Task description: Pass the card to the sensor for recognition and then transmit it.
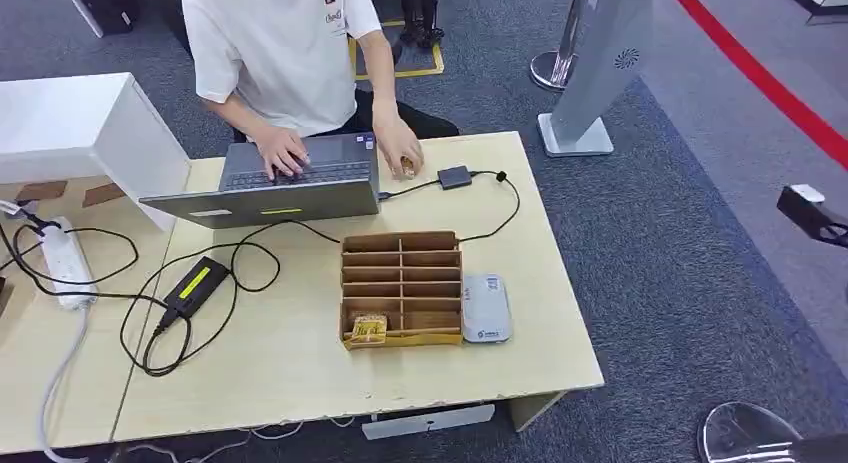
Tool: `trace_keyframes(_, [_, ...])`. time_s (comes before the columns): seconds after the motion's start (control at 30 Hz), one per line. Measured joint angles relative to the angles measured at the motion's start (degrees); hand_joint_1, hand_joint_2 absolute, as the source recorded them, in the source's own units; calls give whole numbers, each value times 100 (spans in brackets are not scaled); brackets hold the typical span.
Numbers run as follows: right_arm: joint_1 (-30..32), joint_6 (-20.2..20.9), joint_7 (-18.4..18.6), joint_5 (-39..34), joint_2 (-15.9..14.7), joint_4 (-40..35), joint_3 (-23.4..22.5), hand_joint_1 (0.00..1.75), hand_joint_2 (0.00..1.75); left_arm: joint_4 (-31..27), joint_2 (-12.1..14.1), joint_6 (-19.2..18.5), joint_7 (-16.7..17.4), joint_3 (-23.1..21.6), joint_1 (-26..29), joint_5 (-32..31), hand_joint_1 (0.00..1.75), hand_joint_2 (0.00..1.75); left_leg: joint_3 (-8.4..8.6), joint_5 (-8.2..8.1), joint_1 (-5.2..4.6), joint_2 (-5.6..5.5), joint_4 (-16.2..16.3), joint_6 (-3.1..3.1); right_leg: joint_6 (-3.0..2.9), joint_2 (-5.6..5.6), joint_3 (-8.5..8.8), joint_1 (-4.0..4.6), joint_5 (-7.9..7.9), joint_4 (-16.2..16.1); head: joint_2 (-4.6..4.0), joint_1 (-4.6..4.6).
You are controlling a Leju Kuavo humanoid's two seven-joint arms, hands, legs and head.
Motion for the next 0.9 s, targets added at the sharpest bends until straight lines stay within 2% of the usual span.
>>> trace_keyframes(0.13, [887, -190, 87, -262, 43, 70, -358, 0, 175, 0, 41, -103, -2, 70, 114, 2, 0, 175, 0, -3, -3, -20, -3, 4, 6, -16, 11, -1, -6, 1, 2, -2])
trace_keyframes(0.23, [1371, -177, 159, -288, 129, 92, -489, 0, 175, 0, 94, -153, 0, 94, 159, 2, 0, 175, 1, -3, 1, -17, -6, 4, 4, -15, 10, 1, -10, 0, 0, 2])
trace_keyframes(0.4, [2084, -181, 256, -343, 439, 122, -762, 0, 175, 0, 122, -205, 0, 160, 211, 4, 0, 175, 1, -4, 2, -20, -9, 3, 4, -18, 11, 1, -13, 0, 0, 2])
trace_keyframes(0.6, [2445, -173, 273, -314, 638, 138, -924, 0, 175, 0, 151, -219, 0, 195, 255, 20, 0, 175, 8, -3, -4, -10, -11, 3, 4, -12, 9, -2, -13, 2, 2, -2])
trace_keyframes(0.7, [2567, -44, 271, -155, 734, 164, -1098, 0, 175, 0, 151, -219, 22, 197, 276, 22, 0, 175, 10, -4, -1, -9, -11, 3, 4, -12, 11, -1, -13, 1, 0, 0])
trace_keyframes(0.9, [3201, -15, 365, -140, 1189, 223, -1344, 0, 175, 0, 153, -251, 50, 214, 375, 70, 0, 175, 7, -6, -2, -16, -12, 2, 1, -17, 12, -1, -19, 1, 2, -2])
